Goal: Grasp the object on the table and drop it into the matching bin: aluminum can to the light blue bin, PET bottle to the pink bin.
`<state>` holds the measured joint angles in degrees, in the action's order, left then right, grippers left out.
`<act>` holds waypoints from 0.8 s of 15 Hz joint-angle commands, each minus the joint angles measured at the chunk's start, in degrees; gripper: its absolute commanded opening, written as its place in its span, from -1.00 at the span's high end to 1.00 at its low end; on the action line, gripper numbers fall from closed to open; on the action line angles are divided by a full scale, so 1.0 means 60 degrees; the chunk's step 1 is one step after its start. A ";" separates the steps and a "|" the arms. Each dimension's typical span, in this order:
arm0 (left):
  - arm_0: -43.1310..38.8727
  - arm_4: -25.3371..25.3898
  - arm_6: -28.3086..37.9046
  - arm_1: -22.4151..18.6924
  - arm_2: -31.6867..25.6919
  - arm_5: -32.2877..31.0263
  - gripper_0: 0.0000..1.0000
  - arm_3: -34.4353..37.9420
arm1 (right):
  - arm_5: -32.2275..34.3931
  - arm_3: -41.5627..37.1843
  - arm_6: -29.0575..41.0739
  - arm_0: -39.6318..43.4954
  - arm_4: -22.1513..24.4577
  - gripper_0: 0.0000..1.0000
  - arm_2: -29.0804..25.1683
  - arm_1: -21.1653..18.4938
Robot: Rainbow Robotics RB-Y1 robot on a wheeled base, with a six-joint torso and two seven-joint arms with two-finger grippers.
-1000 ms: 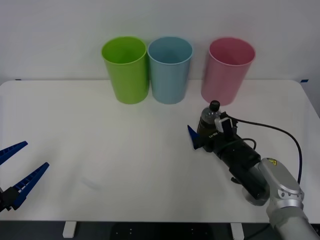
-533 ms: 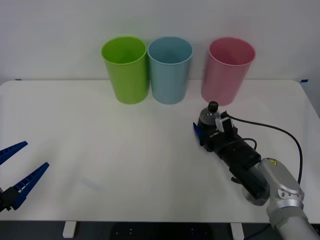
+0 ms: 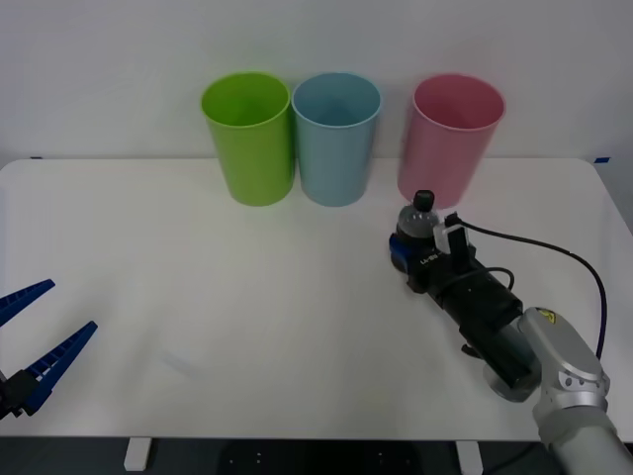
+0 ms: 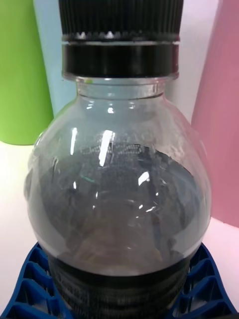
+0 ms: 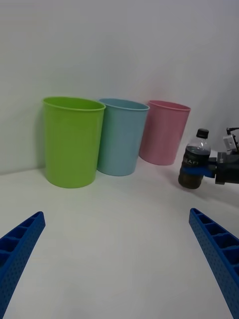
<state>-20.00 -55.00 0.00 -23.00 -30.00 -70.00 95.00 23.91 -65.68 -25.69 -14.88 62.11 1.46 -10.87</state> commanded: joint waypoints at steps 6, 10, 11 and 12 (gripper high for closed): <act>0.0000 0.0000 0.0000 0.0000 0.0000 0.0000 -1.00 0.0000 | 0.0028 -0.1153 0.1469 0.0092 0.0108 1.00 0.0021 -0.0225; 0.0000 0.0000 0.0000 0.0000 0.0000 0.0000 -1.00 0.0000 | -0.0030 -0.2252 0.3213 0.0122 0.0577 1.00 0.0021 -0.0591; 0.0000 0.0000 0.0000 0.0000 0.0000 0.0000 -1.00 0.0000 | -0.0045 -0.2501 0.3549 0.0122 0.0635 1.00 0.0021 -0.0693; 0.0000 0.0000 0.0000 0.0000 0.0000 0.0000 -1.00 0.0000 | -0.0045 -0.2838 0.4106 0.0122 0.0723 1.00 0.0021 -0.0869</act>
<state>-20.00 -55.00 0.00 -23.00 -30.00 -70.00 95.00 23.67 -81.24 -3.36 -14.14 66.05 1.58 -15.36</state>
